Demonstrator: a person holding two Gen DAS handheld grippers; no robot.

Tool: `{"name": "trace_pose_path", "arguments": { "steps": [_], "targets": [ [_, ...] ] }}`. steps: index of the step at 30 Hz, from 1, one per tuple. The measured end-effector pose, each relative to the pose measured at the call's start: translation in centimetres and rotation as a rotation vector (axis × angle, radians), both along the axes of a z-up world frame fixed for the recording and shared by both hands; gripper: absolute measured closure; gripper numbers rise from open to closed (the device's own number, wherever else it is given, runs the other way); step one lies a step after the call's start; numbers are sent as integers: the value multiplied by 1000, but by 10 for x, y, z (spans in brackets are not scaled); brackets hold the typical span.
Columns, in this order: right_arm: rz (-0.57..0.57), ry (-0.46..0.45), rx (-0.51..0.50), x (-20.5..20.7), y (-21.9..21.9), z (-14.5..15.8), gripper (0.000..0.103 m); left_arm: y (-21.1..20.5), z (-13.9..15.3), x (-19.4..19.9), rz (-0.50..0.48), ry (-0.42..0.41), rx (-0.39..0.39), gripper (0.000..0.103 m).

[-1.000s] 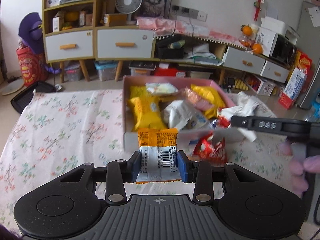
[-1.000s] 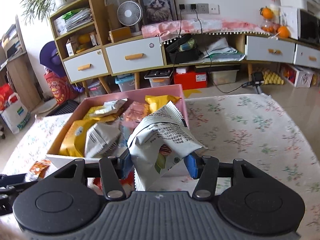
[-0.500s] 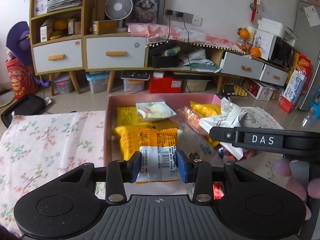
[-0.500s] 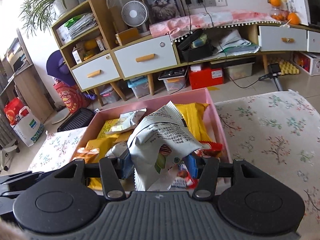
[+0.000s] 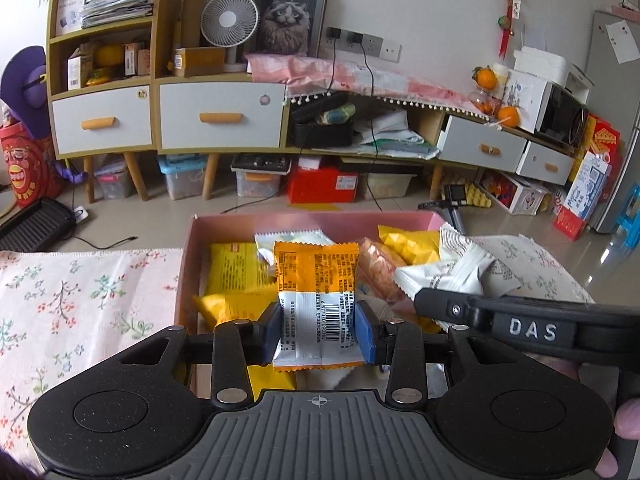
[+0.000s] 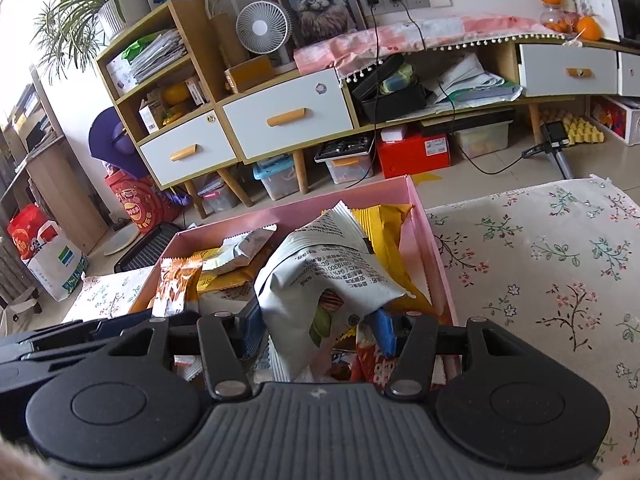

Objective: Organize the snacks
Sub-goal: 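Carry both snacks into the pink box and open both tools to release them, then move both open tools back toward the remaining snacks beside the box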

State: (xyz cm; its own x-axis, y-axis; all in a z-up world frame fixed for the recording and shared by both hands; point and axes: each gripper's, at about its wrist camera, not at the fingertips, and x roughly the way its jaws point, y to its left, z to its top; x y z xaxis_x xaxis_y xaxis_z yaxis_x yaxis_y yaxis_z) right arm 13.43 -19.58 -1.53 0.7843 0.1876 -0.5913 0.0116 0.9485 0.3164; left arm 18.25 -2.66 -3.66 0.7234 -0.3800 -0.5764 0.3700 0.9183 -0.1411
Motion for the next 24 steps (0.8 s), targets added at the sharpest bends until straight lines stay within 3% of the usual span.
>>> {"name": "trace_pose_path", "arguments": {
  "steps": [7,12,16,24],
  "targets": [
    [10,-16,15,1,1,4,51,0,3,10,17,-9,-22,66],
    [-18,-34,18,1,-1,7,36,-1,4,5,14,-27,-12,62],
    [-44,-41,36,0,-9,13,24,-2,5,1,7,-17,-9,44],
    [-66,-34,9,-9,-15,22,14,1,9,-16,8,16,29,23]
  ]
}}
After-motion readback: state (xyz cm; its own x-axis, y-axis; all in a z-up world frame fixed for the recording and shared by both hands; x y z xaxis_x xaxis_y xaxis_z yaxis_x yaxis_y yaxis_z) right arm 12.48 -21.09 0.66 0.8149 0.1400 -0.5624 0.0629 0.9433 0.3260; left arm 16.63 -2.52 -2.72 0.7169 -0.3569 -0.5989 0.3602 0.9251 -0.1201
